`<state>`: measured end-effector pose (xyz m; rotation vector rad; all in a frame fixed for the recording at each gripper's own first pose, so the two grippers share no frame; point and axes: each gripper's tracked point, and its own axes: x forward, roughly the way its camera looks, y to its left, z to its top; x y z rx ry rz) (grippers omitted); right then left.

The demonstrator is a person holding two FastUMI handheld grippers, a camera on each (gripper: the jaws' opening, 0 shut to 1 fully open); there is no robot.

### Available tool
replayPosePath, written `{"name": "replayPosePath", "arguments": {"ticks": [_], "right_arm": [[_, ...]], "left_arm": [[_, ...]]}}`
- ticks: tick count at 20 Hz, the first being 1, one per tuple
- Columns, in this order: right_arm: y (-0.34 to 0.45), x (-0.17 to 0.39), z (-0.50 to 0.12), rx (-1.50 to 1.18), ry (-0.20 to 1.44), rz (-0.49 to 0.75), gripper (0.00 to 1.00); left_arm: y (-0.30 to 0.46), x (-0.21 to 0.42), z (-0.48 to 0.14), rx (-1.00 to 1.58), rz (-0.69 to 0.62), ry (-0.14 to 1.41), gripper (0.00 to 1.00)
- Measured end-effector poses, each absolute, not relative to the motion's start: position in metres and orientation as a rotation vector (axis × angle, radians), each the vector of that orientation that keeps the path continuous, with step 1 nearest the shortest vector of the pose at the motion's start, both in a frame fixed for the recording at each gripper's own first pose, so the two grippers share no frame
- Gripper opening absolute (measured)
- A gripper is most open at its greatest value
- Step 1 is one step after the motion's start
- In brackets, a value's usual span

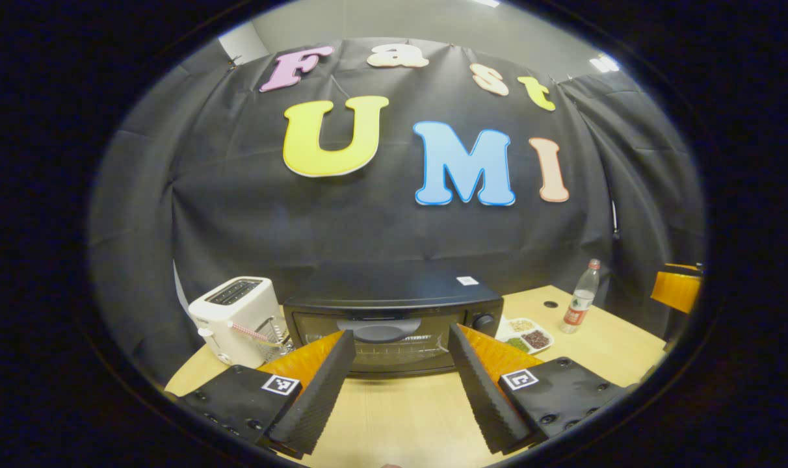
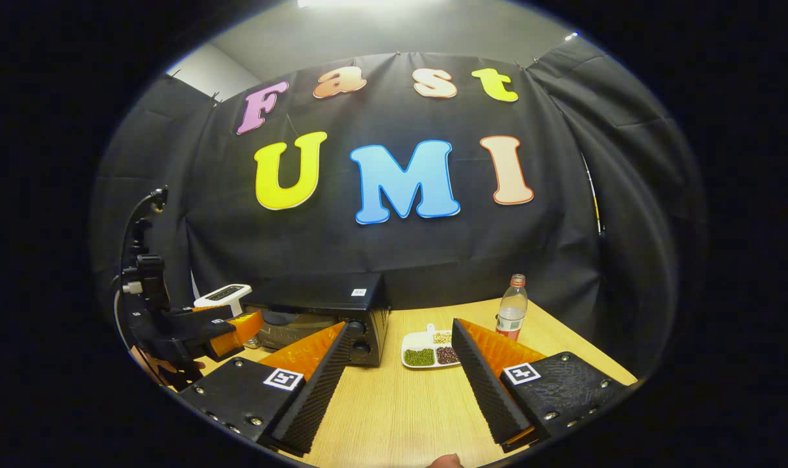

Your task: Open the electric oven with the left hand, put the food in, and close the electric oven.

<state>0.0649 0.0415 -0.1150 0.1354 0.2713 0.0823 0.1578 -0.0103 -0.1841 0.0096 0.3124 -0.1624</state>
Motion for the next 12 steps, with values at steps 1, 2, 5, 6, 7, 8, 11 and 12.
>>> {"name": "replayPosePath", "arguments": {"ticks": [1, 2, 5, 6, 7, 8, 11, 12], "right_arm": [[0.038, 0.061, -0.11, 0.134, 0.259, 0.096, 0.96], [0.033, 0.056, -0.105, 0.133, 0.25, 0.108, 0.96], [0.019, 0.04, -0.095, 0.138, 0.233, 0.137, 0.97], [0.014, 0.034, -0.094, 0.137, 0.233, 0.142, 0.96], [0.01, 0.027, -0.093, 0.137, 0.233, 0.151, 0.97], [0.008, 0.02, -0.091, 0.136, 0.23, 0.165, 0.97], [0.001, 0.005, -0.086, 0.124, 0.219, 0.192, 0.97], [-0.001, 0.001, -0.083, 0.122, 0.211, 0.194, 0.96]], "left_arm": [[-0.014, 0.145, -0.171, 0.002, -0.152, 0.295, 1.0], [-0.018, 0.132, -0.158, -0.004, -0.14, 0.277, 1.0], [-0.026, 0.088, -0.122, 0.0, -0.107, 0.231, 0.9], [-0.028, 0.076, -0.115, 0.001, -0.094, 0.22, 0.9], [-0.03, 0.064, -0.107, 0.002, -0.081, 0.208, 0.95], [-0.032, 0.054, -0.101, 0.003, -0.066, 0.198, 1.0], [-0.037, 0.021, -0.083, 0.002, -0.041, 0.188, 0.97], [-0.039, 0.012, -0.077, 0.006, -0.041, 0.18, 0.9]]}}
